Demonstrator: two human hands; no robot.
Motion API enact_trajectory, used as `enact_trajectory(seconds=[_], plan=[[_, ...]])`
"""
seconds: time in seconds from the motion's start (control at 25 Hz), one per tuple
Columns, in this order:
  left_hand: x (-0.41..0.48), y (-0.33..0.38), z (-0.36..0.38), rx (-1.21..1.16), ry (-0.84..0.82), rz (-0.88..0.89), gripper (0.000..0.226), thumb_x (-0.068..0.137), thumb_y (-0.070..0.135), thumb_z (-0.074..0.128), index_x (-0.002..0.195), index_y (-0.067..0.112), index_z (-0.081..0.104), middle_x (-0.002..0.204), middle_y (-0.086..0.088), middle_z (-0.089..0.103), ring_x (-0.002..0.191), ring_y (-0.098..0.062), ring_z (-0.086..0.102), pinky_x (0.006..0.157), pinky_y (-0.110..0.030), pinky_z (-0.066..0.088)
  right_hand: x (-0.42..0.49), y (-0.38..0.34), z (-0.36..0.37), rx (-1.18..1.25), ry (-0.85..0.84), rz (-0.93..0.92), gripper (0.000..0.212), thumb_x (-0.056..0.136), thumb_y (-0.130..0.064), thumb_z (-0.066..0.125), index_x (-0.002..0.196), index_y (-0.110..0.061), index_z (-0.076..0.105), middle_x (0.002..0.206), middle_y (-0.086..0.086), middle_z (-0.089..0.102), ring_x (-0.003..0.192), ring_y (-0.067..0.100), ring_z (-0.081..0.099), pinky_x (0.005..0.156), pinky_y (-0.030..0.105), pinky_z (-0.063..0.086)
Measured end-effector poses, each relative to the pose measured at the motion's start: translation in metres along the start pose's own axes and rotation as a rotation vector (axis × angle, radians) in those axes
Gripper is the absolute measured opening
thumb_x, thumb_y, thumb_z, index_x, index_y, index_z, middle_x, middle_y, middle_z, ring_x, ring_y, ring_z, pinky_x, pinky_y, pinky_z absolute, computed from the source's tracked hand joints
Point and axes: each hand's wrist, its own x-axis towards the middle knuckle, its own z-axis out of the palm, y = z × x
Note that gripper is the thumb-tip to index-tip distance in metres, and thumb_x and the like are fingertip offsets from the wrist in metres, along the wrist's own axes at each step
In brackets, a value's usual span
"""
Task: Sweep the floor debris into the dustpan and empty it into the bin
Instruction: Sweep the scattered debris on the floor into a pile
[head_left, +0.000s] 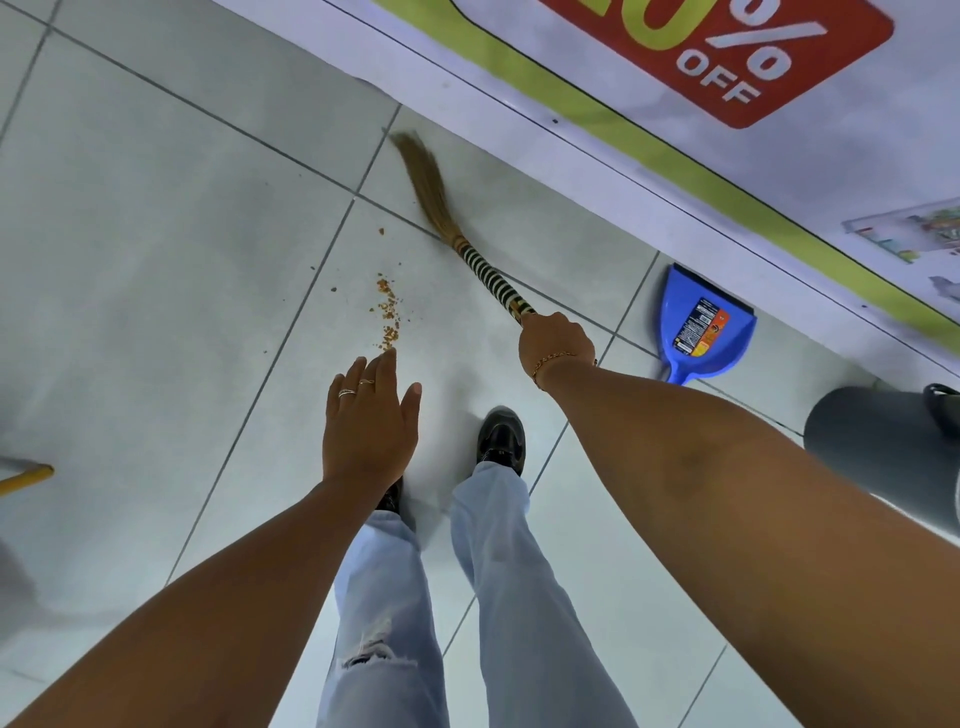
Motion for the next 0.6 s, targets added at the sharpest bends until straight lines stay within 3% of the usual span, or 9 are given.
enact_trajectory(seconds=[0.12, 0.32, 0.6], plan=[[-0.002, -0.002, -0.001, -0.013, 0.01, 0.004, 0.05, 0.095, 0.028, 0.044, 0.136, 0.0, 0.036, 0.133, -0.025, 0.052, 0.133, -0.037, 0.037, 0.112, -0.049, 0.028, -0.006, 0.004, 0.006, -0.103, 0.003, -0.047, 0.041, 0.096, -0.011, 0.038, 0.136, -0.014, 0.048, 0.119, 0.01, 0.058, 0.112, 0.031, 0.056, 0.076, 0.036, 0.046], [-0.011, -0.004, -0.001, -0.015, -0.015, 0.016, 0.05, 0.095, 0.029, 0.042, 0.136, 0.001, 0.036, 0.135, -0.024, 0.051, 0.134, -0.036, 0.036, 0.113, -0.048, 0.027, -0.028, 0.016, 0.029, -0.226, -0.03, -0.097, 0.04, 0.098, -0.015, 0.036, 0.137, -0.015, 0.046, 0.122, 0.01, 0.058, 0.115, 0.031, 0.053, 0.085, 0.041, 0.048], [-0.033, -0.022, -0.003, 0.017, -0.027, 0.063, 0.05, 0.095, 0.03, 0.041, 0.137, 0.002, 0.035, 0.136, -0.023, 0.05, 0.135, -0.035, 0.036, 0.113, -0.047, 0.026, -0.089, 0.035, 0.083, -0.146, -0.069, -0.122, 0.048, 0.096, -0.011, 0.04, 0.143, -0.022, 0.036, 0.127, 0.008, 0.052, 0.115, 0.031, 0.051, 0.086, 0.039, 0.046]])
